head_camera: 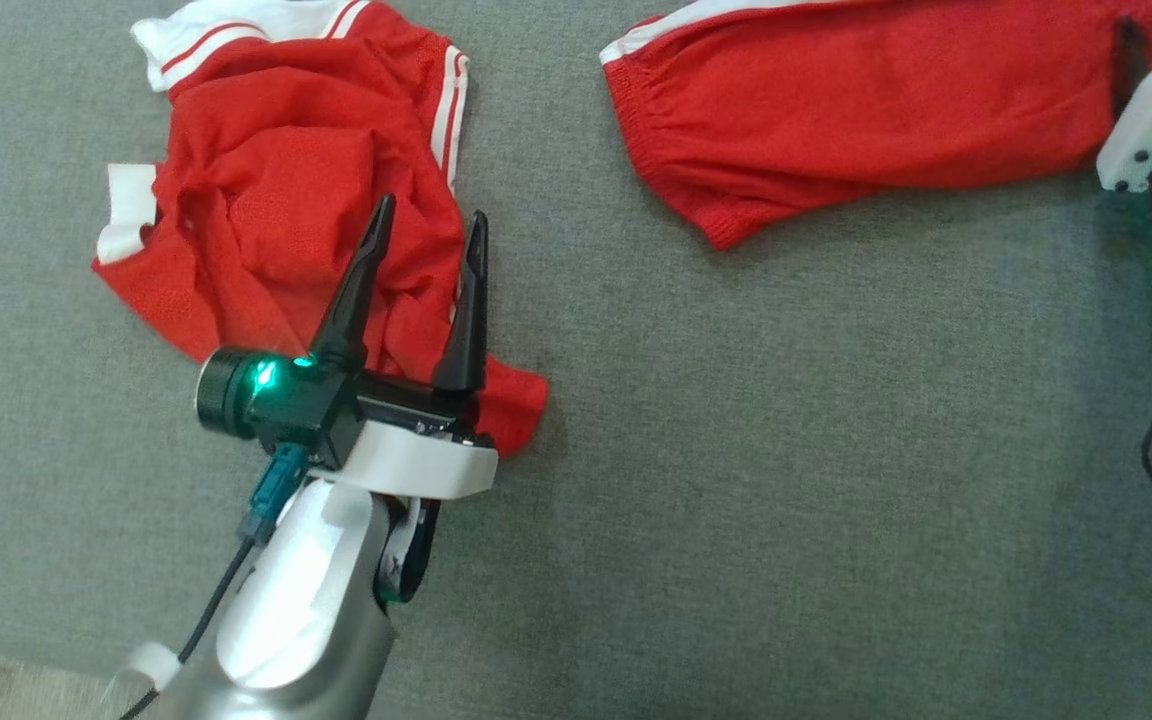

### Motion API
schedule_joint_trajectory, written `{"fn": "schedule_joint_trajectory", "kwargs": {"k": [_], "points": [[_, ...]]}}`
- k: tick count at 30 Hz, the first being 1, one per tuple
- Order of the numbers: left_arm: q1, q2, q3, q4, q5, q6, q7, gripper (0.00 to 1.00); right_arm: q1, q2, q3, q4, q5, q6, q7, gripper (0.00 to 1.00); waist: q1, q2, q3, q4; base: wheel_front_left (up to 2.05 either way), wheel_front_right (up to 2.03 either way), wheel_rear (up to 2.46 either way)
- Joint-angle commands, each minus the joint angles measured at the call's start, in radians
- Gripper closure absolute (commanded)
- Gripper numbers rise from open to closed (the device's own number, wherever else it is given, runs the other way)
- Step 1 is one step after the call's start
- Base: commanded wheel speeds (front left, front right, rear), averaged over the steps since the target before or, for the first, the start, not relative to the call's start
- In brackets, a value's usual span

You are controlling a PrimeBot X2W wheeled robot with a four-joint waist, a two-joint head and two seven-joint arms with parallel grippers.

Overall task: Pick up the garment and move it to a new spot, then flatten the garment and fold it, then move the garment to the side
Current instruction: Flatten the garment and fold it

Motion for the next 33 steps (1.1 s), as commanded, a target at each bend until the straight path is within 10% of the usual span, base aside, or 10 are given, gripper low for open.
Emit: {"fn": "schedule_joint_trajectory", "kwargs": {"k": [1, 3, 33], "points": [[-0.020, 0.008, 0.033, -0.032, 0.007, -0.001, -0.005, 0.00, -0.021, 0.008, 0.041, 0.027, -0.015, -0.001, 0.026, 0.12, 0.0000, 0.0000, 0.002, 0.004, 0.00, 0.00, 0.00], [-0.016, 0.005, 0.037, -0.033, 0.011, -0.001, -0.005, 0.00, -0.037, 0.005, 0.061, 0.065, -0.008, -0.001, 0.022, 1.00, 0.0000, 0.0000, -0.002, -0.001, 0.00, 0.00, 0.00], [0.055, 0.007, 0.115, -0.040, 0.042, -0.014, -0.005, 0.00, 0.131, -0.276, 0.174, 0.126, 0.242, -0.001, -0.166, 1.00, 0.0000, 0.0000, -0.160, -0.123, 0.00, 0.00, 0.00]]}}
